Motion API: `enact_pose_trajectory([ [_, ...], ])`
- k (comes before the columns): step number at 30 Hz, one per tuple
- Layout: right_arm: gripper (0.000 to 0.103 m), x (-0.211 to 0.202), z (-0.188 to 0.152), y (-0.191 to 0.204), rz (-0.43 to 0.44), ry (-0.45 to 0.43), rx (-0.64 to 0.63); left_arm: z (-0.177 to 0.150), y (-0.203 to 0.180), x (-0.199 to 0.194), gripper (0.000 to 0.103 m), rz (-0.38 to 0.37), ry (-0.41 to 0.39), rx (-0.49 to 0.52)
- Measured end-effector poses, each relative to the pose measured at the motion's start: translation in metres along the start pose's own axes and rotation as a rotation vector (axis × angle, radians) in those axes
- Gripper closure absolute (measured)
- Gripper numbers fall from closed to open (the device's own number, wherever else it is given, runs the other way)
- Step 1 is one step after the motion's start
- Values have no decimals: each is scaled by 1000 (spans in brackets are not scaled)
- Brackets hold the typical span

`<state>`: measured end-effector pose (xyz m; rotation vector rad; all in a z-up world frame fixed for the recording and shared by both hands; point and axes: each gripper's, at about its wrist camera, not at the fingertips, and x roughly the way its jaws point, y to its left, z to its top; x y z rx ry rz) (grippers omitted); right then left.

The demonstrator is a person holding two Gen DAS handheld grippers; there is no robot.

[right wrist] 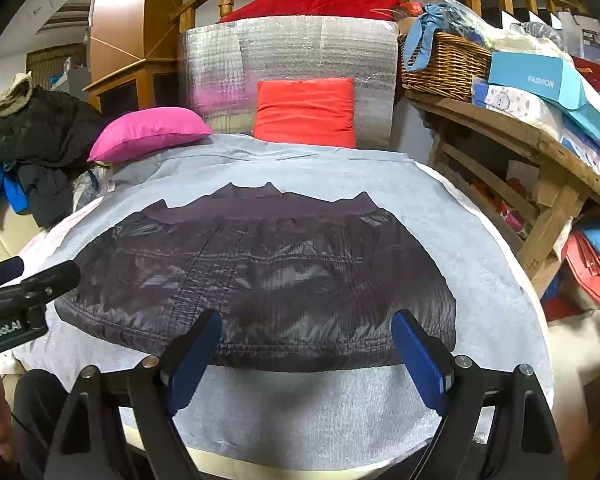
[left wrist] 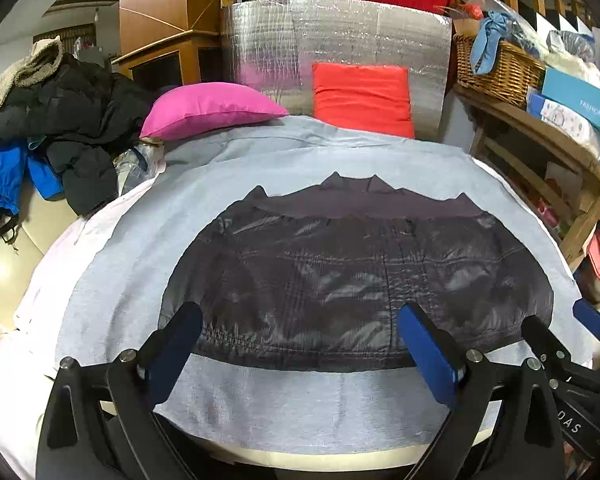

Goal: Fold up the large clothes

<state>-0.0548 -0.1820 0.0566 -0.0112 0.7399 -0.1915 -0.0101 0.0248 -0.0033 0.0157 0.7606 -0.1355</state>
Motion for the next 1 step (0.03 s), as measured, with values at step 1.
enact_pose_trajectory([
  [1,14,0,0,0,0,-1,0,0,0,0,5,0,2,-1],
])
